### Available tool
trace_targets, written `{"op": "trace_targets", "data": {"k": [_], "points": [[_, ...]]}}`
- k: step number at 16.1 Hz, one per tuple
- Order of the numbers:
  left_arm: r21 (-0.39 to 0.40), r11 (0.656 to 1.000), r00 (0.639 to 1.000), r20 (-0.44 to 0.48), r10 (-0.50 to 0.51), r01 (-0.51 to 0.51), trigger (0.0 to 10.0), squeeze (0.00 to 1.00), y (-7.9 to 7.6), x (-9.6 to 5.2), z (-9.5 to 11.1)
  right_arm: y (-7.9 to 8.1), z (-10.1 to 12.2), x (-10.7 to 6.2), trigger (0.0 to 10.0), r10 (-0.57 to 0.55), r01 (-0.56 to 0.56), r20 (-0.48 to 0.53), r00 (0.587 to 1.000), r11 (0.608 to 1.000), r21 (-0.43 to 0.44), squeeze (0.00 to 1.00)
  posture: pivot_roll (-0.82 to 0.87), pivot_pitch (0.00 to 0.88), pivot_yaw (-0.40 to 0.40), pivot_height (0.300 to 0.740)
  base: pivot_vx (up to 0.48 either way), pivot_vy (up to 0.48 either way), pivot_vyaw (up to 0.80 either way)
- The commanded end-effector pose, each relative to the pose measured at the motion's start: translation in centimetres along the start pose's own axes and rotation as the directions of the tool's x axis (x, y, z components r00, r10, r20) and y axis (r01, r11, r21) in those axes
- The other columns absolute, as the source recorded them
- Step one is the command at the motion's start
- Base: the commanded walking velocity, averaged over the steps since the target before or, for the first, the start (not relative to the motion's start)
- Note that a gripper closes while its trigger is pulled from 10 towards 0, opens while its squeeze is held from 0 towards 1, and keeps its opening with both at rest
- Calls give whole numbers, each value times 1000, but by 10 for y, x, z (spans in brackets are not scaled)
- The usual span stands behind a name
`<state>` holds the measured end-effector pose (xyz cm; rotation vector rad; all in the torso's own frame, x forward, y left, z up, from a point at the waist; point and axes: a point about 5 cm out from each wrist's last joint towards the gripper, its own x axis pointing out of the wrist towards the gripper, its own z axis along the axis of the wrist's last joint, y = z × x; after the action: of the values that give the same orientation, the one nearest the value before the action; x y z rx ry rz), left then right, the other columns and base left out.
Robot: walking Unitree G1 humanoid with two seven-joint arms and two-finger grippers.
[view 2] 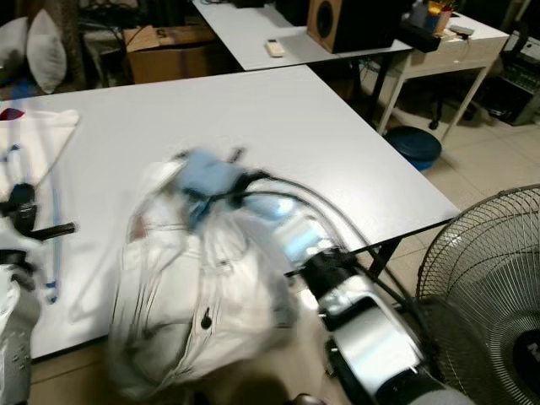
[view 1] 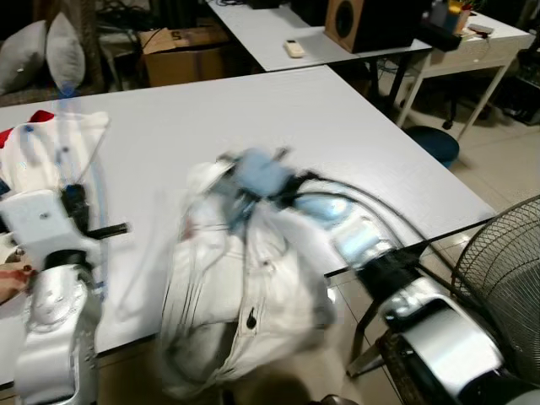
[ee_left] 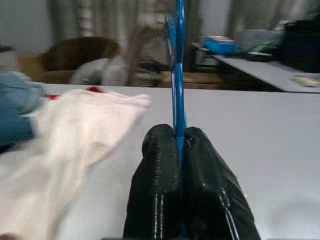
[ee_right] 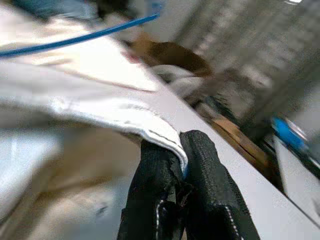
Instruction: Hang hanger
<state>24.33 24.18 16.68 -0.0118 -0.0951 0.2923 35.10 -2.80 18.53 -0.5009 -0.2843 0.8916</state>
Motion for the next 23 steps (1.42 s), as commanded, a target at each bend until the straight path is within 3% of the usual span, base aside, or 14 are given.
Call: {"op": "trace_targets", "data": {"k": [1, 4, 5, 7, 9, 11, 12, 13, 14, 15, 16, 18, 20, 23], "points": [[-13, 999, 999, 5, -40, 40, 10000, 0, -6, 2, 3, -12, 4, -6, 10000, -49, 48, 26, 998, 998, 38, 0, -58, 59, 37, 740, 0, 0, 0], [-11, 976, 976, 7, -217, 217, 10000, 0, -30, -1, 6, -15, 32, -29, 10000, 74, -98, 179, 981, 987, 127, 0, -68, 67, 45, 740, 0, 0, 0], [-10, 973, 973, 3, -230, 230, 10000, 0, -32, -1, 7, -15, 36, -32, 10000, 96, -121, 189, 977, 985, 126, 0, -68, 67, 45, 740, 0, 0, 0], [-5, 932, 932, -12, -362, 362, 10000, 0, -42, -5, 9, -34, 51, -38, 10000, 146, -167, 167, 975, 979, 118, 0, -84, 70, 52, 740, 0, 0, 0], [-35, 923, 924, 38, -382, 383, 10000, 0, -34, 0, 21, -64, 45, -30, 10000, 63, -65, 27, 998, 991, 118, 0, -87, 66, 48, 740, 0, 0, 0], [-127, 955, 956, 156, -248, 268, 10000, 0, -3, 14, 45, -107, 40, -24, 10000, -121, 139, -141, 983, 982, 125, 0, -84, 60, 41, 740, 0, 0, 0], [-219, 934, 944, 239, -228, 281, 10000, 0, 8, 17, 60, -124, 44, -22, 10000, -211, 233, -169, 963, 965, 117, 0, -83, 55, 36, 740, 0, 0, 0], [-251, 915, 928, 280, -244, 316, 10000, 0, 10, 17, 68, -131, 47, -21, 10000, -245, 269, -173, 954, 955, 127, 0, -82, 53, 35, 740, 0, 0, 0], [-299, 801, 837, 370, -404, 519, 10000, 0, 7, 10, 84, -153, 55, -19, 10000, -376, 408, -182, 909, 892, 194, 0, -77, 48, 32, 740, 0, 0, 0], [-271, 739, 774, 377, -509, 617, 10000, 0, 1, 4, 86, -162, 61, -19, 10000, -425, 456, -174, 888, 862, 221, 0, -74, 46, 28, 740, 0, 0, 0], [-261, 716, 752, 371, -545, 647, 10000, 0, 0, 2, 86, -165, 63, -19, 10000, -441, 470, -170, 881, 852, 231, 0, -74, 46, 28, 740, 0, 0, 0], [-209, 533, 572, 277, -772, 820, 10000, 0, -17, -20, 79, -182, 90, -18, 10000, -514, 516, -101, 852, 790, 331, 0, -76, 45, 30, 740, 0, 0, 0], [-237, 371, 419, 204, -885, 898, 10000, 0, -31, -36, 69, -189, 112, -14, 10000, -531, 510, -49, 846, 779, 365, 0, -80, 45, 30, 740, 0, 0, 0], [-308, 209, 260, 133, -956, 928, 10000, 0, -50, -52, 56, -188, 123, -9, 10000, -515, 477, -26, 857, 774, 417, 0, -85, 51, 28, 740, 0, 0, 0]]}}
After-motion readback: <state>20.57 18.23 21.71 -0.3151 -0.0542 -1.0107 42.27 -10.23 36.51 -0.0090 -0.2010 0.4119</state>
